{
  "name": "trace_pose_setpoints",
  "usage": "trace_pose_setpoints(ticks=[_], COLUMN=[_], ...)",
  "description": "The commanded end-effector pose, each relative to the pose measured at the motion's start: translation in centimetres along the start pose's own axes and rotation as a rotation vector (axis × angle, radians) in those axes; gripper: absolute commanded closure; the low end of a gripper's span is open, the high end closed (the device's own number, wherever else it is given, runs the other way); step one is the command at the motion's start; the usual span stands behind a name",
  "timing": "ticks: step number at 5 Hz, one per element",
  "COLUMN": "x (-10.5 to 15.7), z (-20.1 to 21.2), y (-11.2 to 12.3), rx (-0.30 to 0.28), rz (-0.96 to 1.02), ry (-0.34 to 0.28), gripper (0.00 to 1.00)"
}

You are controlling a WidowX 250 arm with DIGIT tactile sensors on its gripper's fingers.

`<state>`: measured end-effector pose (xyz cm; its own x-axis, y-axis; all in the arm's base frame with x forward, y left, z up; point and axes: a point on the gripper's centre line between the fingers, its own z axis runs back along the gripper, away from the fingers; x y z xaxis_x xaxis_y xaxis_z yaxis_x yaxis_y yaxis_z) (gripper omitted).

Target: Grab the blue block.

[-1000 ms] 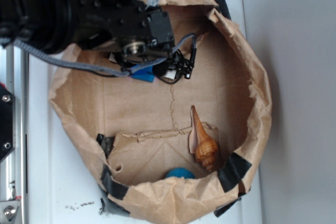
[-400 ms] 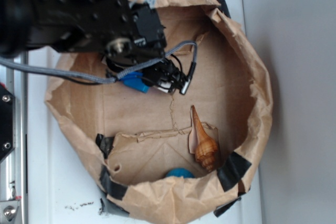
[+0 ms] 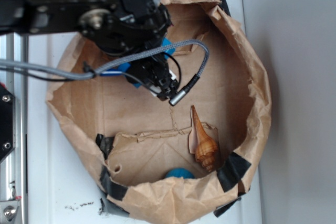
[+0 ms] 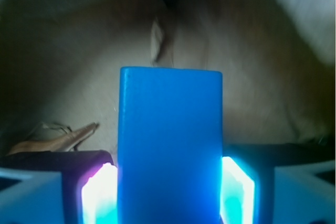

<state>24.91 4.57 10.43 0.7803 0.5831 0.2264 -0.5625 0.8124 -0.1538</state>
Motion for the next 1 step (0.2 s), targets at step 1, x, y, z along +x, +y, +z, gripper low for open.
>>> trace_pose_setpoints(ticks=[1], x=[-0.5], z=[1.99], y=[0.21], rx=[-0.003], rz=[-0.091], ry=[-0.18], gripper=[1.0])
